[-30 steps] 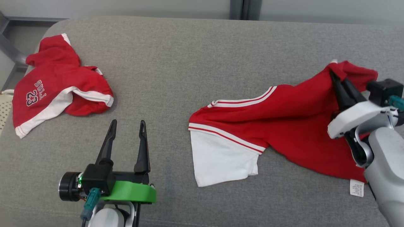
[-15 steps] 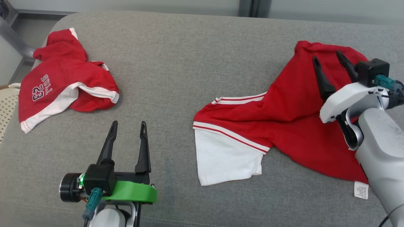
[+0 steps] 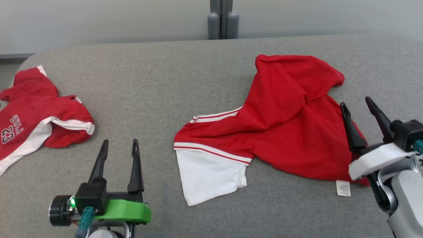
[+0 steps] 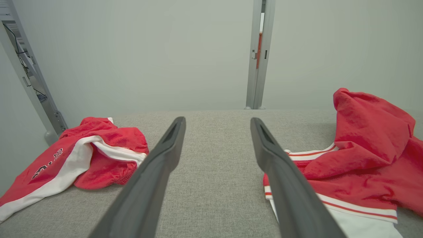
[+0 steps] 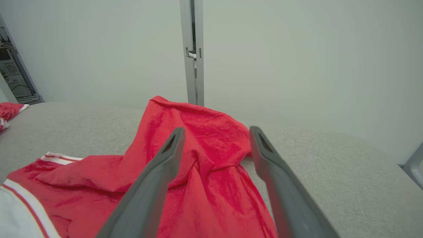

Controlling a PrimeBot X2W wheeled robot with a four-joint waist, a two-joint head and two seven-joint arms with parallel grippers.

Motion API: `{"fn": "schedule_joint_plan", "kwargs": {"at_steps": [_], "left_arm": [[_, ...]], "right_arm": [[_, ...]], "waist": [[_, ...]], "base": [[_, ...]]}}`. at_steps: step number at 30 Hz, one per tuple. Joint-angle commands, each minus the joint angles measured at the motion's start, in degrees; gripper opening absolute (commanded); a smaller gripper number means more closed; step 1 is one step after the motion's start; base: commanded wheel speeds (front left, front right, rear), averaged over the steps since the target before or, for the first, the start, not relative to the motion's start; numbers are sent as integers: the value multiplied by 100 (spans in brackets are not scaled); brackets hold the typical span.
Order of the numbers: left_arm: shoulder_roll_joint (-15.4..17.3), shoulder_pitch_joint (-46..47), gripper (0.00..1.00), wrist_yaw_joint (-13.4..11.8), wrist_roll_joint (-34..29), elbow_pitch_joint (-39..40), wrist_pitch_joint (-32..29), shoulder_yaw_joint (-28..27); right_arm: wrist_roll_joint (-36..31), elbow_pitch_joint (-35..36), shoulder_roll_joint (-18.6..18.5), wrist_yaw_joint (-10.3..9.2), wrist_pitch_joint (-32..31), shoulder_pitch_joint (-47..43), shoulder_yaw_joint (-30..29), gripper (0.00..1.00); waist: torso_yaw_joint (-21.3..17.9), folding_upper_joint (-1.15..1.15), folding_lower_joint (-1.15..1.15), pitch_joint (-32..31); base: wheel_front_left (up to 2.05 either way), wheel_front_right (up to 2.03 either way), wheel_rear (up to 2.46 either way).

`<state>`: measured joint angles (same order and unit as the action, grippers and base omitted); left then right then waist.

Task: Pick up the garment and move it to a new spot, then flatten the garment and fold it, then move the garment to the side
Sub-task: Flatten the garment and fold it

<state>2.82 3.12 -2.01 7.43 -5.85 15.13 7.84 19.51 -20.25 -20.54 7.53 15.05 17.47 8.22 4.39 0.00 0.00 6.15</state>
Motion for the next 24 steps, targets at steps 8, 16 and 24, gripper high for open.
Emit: {"fn": "schedule_joint_plan", "kwargs": {"at_steps": [8,16,24], "left_arm": [[14,-244,100,115,-89,-16,2,-181],[14,-278,100,149,-110,-90,2,-260],[14,-380,100,137,-139,-149,2,-378]], "right_arm": [[-247,1038,370,-8,17,-1228,-484,100],[-401,1679,857,-8,17,-2008,-767,100],[-575,1960,1155,-8,-97,-2341,-807,100]], "waist": [[-495,0,0,-395],[-585,0,0,-523],[-562,0,0,-632]], "base": [[0,0,0],[0,0,0],[0,0,0]]}}
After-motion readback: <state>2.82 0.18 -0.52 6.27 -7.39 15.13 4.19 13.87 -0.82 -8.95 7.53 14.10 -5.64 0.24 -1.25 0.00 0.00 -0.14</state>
